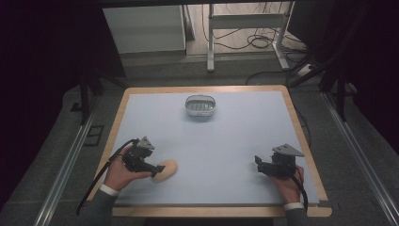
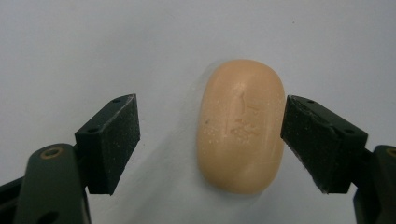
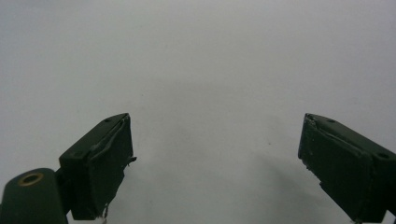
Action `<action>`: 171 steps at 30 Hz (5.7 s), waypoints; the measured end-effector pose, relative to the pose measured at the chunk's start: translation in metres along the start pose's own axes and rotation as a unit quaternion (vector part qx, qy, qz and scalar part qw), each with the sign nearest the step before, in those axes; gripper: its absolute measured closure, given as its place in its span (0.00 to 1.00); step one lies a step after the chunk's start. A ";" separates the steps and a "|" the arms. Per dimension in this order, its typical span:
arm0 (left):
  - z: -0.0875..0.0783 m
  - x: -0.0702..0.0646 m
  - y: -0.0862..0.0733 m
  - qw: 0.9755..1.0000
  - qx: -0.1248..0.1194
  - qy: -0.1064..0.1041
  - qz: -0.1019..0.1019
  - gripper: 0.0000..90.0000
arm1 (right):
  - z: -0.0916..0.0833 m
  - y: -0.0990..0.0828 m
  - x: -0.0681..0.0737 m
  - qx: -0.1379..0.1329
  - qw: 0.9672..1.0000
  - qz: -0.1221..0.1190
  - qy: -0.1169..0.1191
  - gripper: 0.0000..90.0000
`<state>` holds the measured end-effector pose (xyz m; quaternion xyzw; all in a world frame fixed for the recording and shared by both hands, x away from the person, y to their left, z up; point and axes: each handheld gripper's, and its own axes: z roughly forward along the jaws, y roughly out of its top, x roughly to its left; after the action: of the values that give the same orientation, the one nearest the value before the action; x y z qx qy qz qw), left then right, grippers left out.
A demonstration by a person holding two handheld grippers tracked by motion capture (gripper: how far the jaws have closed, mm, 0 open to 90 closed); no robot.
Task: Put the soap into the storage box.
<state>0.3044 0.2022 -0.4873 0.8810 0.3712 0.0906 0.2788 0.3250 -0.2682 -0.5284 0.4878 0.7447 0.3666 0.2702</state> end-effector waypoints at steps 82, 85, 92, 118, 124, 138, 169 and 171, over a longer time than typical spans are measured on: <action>0.015 0.001 0.042 0.999 0.027 -0.018 0.039 0.36 | 0.000 0.000 -0.002 0.000 1.000 0.011 0.000 0.11; 0.015 0.002 0.045 0.999 0.025 -0.016 0.040 0.36 | 0.000 0.000 -0.002 -0.001 1.000 0.012 0.000 0.11; 0.013 0.005 0.057 0.999 0.018 -0.017 0.042 0.36 | 0.000 0.000 -0.003 -0.002 1.000 0.014 0.000 0.11; 0.016 0.026 0.093 0.999 0.010 -0.006 0.035 0.37 | 0.000 0.000 -0.003 -0.002 1.000 0.015 0.002 0.11; 0.018 0.031 0.101 0.999 0.011 -0.004 0.035 0.36 | 0.000 0.000 -0.003 -0.001 1.000 0.014 0.001 0.11; 0.024 0.043 0.120 1.000 -0.002 -0.003 0.028 0.36 | 0.000 0.000 -0.003 -0.001 1.000 0.015 0.001 0.11; 0.034 0.051 0.152 0.999 -0.002 0.006 0.034 0.36 | 0.000 0.000 -0.004 0.000 1.000 0.020 0.004 0.11; 0.035 0.051 0.155 0.999 -0.003 0.005 0.034 0.37 | 0.000 0.000 -0.004 0.000 1.000 0.019 0.004 0.11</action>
<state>0.4467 0.1353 -0.4321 0.8919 0.3420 0.1058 0.2762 0.3262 -0.2719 -0.5283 0.5006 0.7362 0.3740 0.2599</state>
